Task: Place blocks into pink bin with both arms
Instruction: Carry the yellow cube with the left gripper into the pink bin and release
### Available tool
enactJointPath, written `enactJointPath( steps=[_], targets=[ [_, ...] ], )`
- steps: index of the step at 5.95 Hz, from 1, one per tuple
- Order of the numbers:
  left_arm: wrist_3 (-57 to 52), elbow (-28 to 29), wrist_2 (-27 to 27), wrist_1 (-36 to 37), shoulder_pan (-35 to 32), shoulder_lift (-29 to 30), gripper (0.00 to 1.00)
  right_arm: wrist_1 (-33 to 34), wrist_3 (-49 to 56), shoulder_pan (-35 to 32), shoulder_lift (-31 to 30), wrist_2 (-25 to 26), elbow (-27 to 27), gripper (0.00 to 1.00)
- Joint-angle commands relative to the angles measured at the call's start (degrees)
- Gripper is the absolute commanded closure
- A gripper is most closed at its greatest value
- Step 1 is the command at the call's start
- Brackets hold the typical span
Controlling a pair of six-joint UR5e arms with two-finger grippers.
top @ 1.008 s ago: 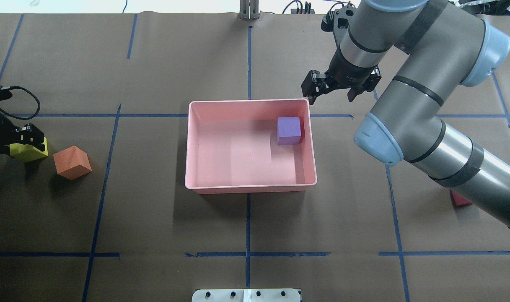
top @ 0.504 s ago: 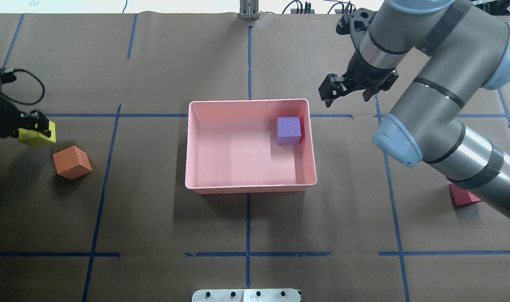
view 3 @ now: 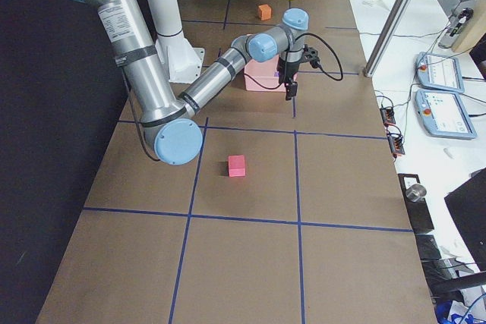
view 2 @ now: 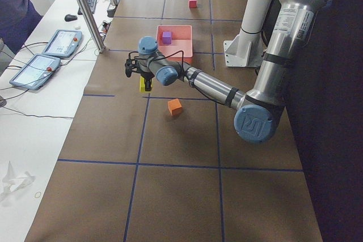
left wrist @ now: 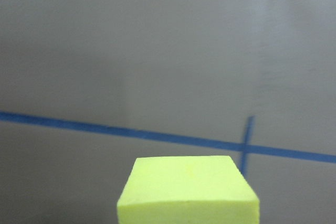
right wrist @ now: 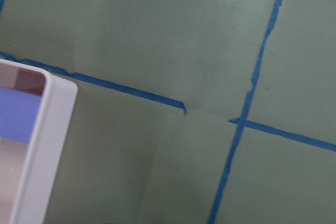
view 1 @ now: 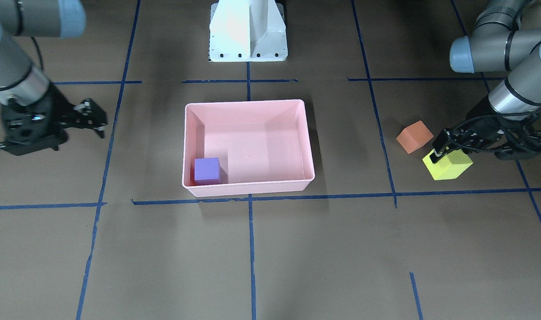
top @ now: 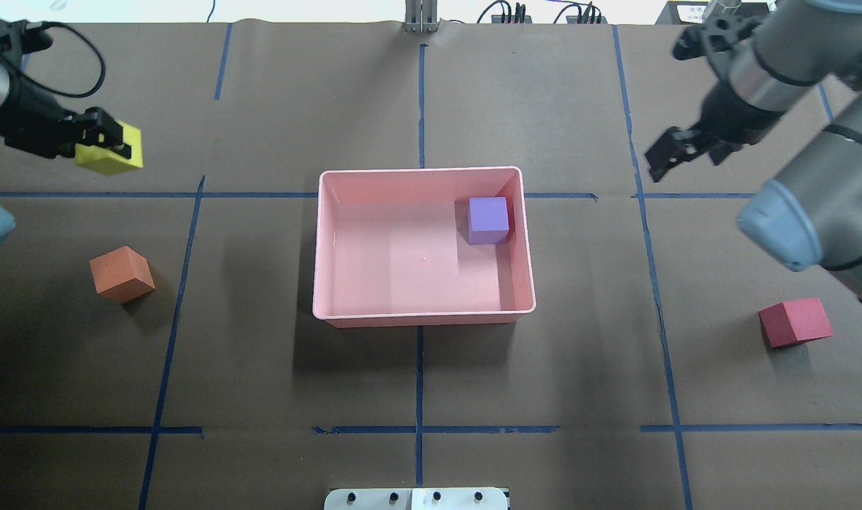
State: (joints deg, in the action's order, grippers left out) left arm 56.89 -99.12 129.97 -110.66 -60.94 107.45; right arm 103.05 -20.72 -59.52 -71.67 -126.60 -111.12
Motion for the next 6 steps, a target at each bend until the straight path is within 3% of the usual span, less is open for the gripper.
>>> enactJointPath(
  steps=[1, 2, 3, 4, 5, 6],
  targets=[
    [13.52, -1.86, -3.72, 1.68, 8.24, 9.57, 0.47, -0.22, 15.73, -6.98, -12.91, -1.72, -4.08, 0.00],
    [19.78, -2.12, -9.15, 5.86, 14.64, 14.58, 0.47, -2.48, 19.10, -8.84, -20.11, -2.50, -6.72, 0.00],
    [20.54, -2.04, -15.91, 14.08, 21.32, 21.16, 0.46, -10.59, 19.66, -9.73, -27.66, -3.56, -6.92, 0.00],
    [22.20, -1.69, -22.93, 16.59, 27.65, 23.83, 0.21, -16.42, 19.06, -9.65, -33.48, -3.39, -6.31, 0.00],
    [22.30, -2.03, -28.05, 16.62, 31.02, 23.77, 0.00, -19.87, 14.44, -9.56, -34.76, -3.30, -5.09, 0.00],
    [22.30, -2.12, -28.62, 16.62, 31.67, 23.86, 0.00, -27.21, 4.65, -8.60, -35.38, -3.39, -3.68, 0.00]
  ],
)
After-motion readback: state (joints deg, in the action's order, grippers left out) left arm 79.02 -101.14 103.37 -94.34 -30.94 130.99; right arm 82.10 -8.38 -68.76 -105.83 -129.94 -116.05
